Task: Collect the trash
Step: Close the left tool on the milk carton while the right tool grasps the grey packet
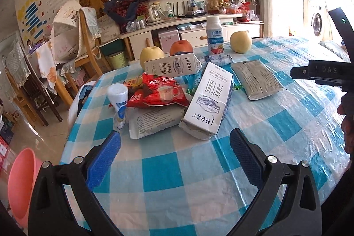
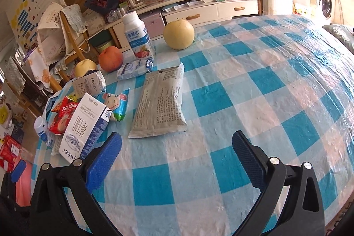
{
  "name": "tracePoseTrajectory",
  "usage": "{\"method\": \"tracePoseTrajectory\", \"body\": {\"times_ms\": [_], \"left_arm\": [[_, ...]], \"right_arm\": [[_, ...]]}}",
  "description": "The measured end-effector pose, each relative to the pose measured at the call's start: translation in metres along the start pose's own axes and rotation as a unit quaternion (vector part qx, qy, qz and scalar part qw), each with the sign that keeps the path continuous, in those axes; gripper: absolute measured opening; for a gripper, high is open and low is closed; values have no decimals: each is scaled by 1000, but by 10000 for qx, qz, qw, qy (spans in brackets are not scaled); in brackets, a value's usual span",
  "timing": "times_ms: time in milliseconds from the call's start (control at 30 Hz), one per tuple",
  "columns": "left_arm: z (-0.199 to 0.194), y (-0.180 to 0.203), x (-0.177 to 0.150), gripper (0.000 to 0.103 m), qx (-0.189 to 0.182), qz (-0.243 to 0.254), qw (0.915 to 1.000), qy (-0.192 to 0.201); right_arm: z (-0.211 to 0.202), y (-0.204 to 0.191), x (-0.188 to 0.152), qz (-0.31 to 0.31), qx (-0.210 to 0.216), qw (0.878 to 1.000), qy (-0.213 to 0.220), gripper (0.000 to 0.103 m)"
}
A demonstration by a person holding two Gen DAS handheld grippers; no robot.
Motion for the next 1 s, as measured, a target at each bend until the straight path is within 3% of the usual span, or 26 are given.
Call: {"method": "tracePoseTrajectory", "body": {"times_ms": [433, 633, 1000], "left_arm": [[54, 25, 31, 99, 155, 845, 9963, -2], [72, 33, 40, 98, 162, 1032, 9945, -80], [85, 45, 38, 67, -185, 831, 9957, -352]], "right_arm": [[73, -24, 30, -213, -75, 9992, -338, 99], [98, -37, 30, -626, -274, 9967, -443, 99], [126, -49, 21, -1376, -750, 9860, -569, 99]]}}
Point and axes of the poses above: each gripper's, at about its wrist camera, not at the fingertips, and z roughly the way its jaws point, y to its right, x to its top, the point moved 8 cm from there along z, roughly the way its jaws point, and after that the axes turned 12 degrees about z, right-handed, at the moved point
